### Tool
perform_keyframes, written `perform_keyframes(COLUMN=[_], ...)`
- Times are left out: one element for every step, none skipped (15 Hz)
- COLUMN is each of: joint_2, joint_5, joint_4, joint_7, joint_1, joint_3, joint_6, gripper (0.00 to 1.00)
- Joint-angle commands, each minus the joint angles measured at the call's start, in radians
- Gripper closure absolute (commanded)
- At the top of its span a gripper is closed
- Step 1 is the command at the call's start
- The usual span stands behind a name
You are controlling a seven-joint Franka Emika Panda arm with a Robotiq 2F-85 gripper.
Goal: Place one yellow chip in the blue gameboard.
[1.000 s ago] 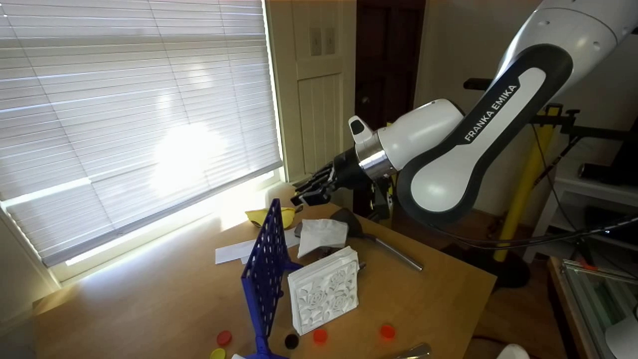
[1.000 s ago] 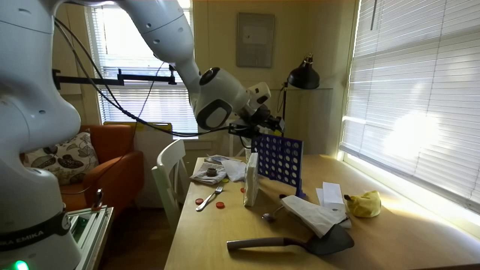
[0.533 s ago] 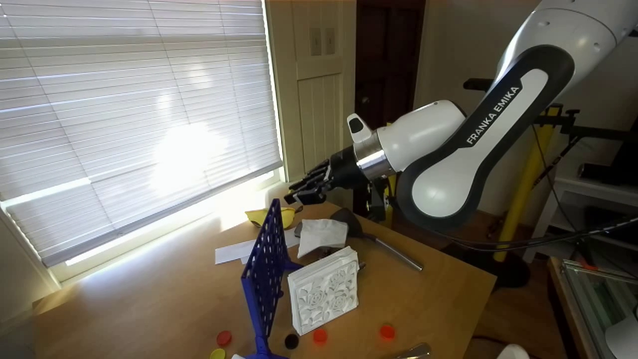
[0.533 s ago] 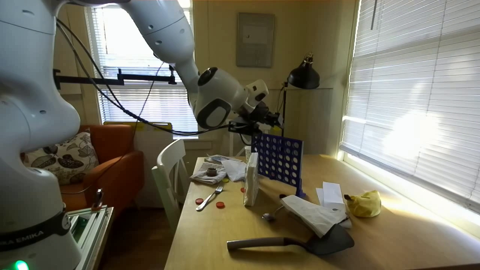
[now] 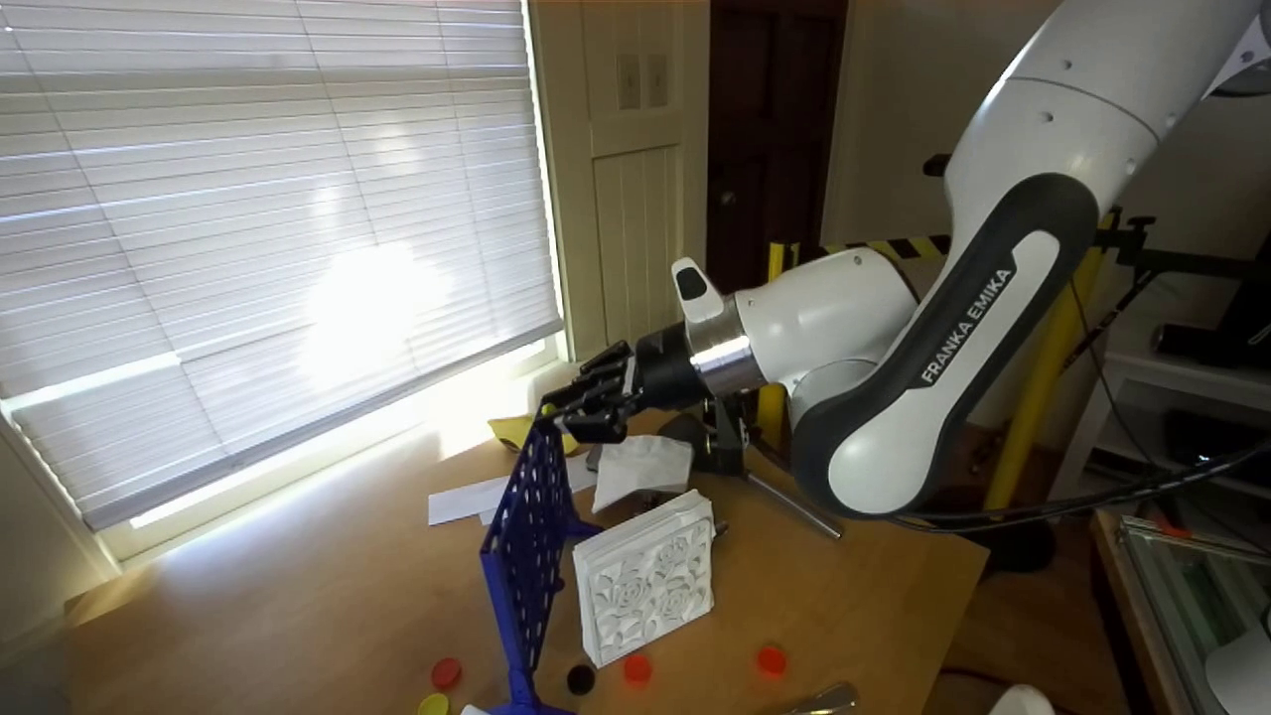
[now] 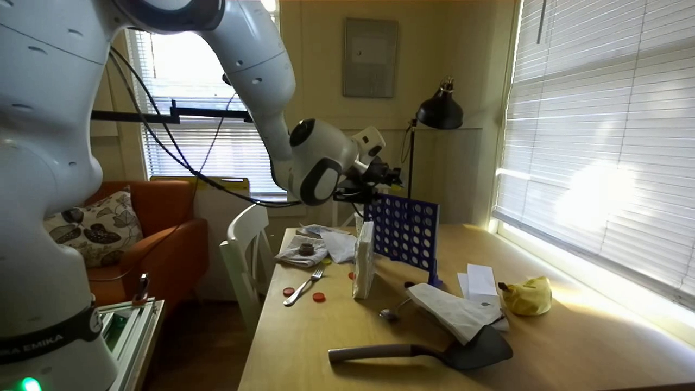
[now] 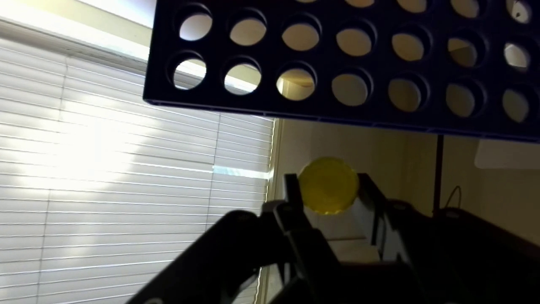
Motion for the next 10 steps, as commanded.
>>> perform_keyframes(joint_2=[0.065, 0.078, 0.080, 0.089, 0.097, 0.103, 0.113, 0.119, 0.125, 0.131], joint_5=[-0.086, -0.080, -0.070, -0.070, -0.080, -0.089, -0.126, -0.148, -0.168, -0.187], joint_4=[0.101, 0.120, 0.130, 0.144, 0.157, 0.166, 0.175, 0.181, 0.186, 0.193], joint_7=[0.103, 0.113, 0.121, 0.131, 0.147, 0.159, 0.187, 0.207, 0.226, 0.244], joint_1=[0.157, 0.192, 0.215, 0.232, 0.241, 0.247, 0.237, 0.232, 0.228, 0.223], joint_3=[-0.176, -0.212, -0.241, -0.262, -0.275, -0.284, -0.278, -0.274, -0.271, -0.268], joint_6=[0.029, 0.026, 0.025, 0.022, 0.021, 0.017, 0.009, 0.007, 0.009, 0.006], gripper=[0.90, 0.90, 0.90, 0.90, 0.90, 0.90, 0.90, 0.90, 0.90, 0.90])
